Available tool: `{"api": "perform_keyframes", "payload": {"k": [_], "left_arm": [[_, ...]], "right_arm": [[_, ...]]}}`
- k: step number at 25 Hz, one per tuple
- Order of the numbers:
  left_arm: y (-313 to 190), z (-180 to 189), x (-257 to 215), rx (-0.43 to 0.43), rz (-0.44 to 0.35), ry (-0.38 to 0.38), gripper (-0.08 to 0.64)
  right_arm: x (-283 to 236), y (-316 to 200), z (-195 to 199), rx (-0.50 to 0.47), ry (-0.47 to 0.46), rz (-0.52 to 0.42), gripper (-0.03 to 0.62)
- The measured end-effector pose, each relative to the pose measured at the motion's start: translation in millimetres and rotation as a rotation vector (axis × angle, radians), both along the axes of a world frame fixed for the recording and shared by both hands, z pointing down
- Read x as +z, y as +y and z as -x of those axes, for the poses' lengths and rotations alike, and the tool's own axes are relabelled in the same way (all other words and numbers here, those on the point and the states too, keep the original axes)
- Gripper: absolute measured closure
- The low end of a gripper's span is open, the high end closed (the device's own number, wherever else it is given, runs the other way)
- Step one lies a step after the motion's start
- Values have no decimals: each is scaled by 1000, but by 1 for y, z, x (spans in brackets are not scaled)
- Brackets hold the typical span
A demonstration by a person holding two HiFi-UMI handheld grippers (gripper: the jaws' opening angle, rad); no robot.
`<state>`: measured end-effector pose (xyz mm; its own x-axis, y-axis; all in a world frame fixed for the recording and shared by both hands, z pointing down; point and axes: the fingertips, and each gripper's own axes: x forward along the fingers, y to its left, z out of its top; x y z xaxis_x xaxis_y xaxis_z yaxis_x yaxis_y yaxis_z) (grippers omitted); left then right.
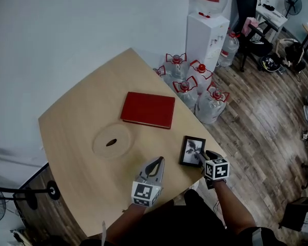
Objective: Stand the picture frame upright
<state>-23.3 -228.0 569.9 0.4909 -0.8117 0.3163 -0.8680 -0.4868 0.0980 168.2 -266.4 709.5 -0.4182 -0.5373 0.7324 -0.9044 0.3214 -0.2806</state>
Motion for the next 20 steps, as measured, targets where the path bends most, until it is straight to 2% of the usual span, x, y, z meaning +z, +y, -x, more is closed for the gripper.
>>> {"api": "perform_keyframes", "payload": {"k": [9,14,20], "left_arm": [[4,4,-7,-30,-2,28,565],[7,7,-5,-46,1,25,565],[10,15,-3,-66,12,29,565]], "right_arm": [[26,-12,1,80,57,85,460],[33,-16,-3,122,52,121,458],[33,-16,-3,166,39,120,463]]}}
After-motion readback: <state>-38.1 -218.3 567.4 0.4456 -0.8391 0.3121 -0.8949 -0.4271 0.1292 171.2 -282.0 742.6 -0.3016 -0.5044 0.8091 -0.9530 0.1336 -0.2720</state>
